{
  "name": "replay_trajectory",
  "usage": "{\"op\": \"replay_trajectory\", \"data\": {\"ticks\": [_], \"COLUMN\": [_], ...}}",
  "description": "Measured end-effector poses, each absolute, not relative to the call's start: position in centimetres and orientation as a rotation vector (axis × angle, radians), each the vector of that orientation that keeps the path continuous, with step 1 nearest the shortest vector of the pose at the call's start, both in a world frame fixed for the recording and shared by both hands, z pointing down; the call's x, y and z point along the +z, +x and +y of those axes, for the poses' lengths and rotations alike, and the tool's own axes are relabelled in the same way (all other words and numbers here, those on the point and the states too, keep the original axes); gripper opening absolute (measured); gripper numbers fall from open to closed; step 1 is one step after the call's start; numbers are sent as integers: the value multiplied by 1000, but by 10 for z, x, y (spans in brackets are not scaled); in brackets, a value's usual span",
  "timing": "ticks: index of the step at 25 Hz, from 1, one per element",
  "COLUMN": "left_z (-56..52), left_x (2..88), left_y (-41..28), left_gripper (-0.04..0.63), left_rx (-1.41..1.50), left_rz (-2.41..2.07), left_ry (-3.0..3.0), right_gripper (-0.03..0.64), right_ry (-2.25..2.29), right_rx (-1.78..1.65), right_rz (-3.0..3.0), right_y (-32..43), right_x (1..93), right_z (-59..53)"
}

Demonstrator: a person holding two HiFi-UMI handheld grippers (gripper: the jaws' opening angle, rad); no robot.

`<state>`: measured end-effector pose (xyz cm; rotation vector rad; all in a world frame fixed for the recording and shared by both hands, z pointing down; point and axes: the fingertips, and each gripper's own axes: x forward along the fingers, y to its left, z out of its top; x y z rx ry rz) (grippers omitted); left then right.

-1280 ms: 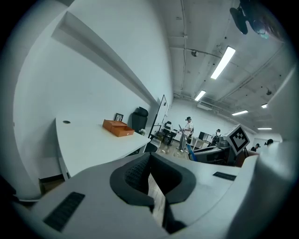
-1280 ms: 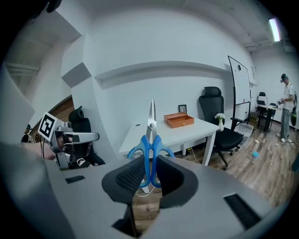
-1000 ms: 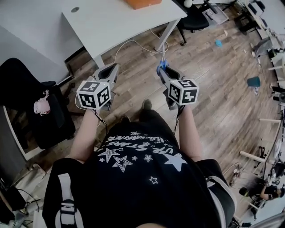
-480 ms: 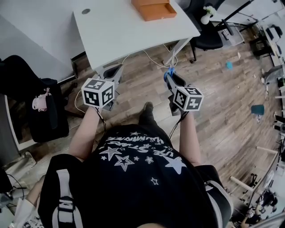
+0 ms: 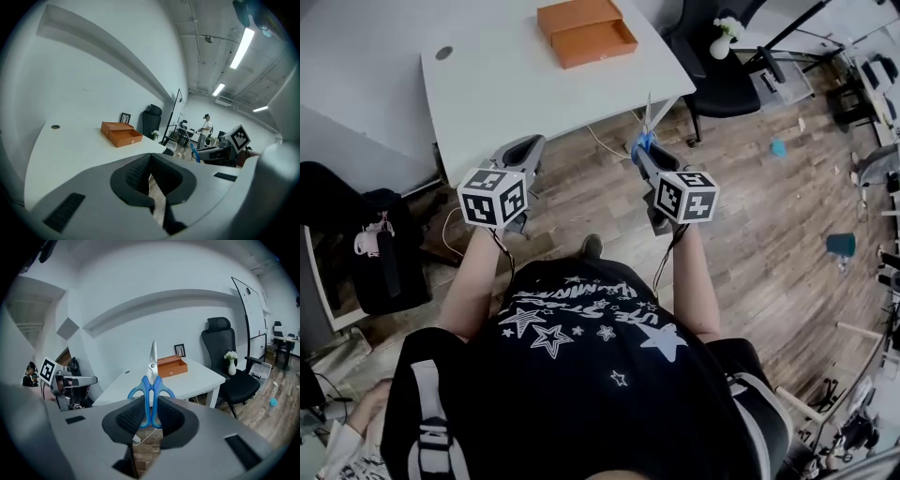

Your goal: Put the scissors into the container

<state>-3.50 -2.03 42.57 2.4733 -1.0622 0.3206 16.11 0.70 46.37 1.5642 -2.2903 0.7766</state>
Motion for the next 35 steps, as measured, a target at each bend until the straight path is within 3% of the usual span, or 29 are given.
{"op": "replay_trajectory", "data": {"ticks": [7, 18, 35], "left_z": [-45, -93, -341], "left_x": [426, 447, 460], "left_y": [12, 15, 2], "left_gripper": [18, 18, 18], "left_rx": [310, 326, 317], "left_rz": [-1134, -1179, -1191], "left_ry": [2447, 2376, 2330], "right_gripper": [101, 101, 101], "right_ry": [1474, 1405, 1249], "right_rx": [766, 802, 607], "right_rz": [-2310, -2292, -2176], "right_y": [207, 212, 210], "right_x": [472, 497, 516], "right_z": [-25, -80, -327]}}
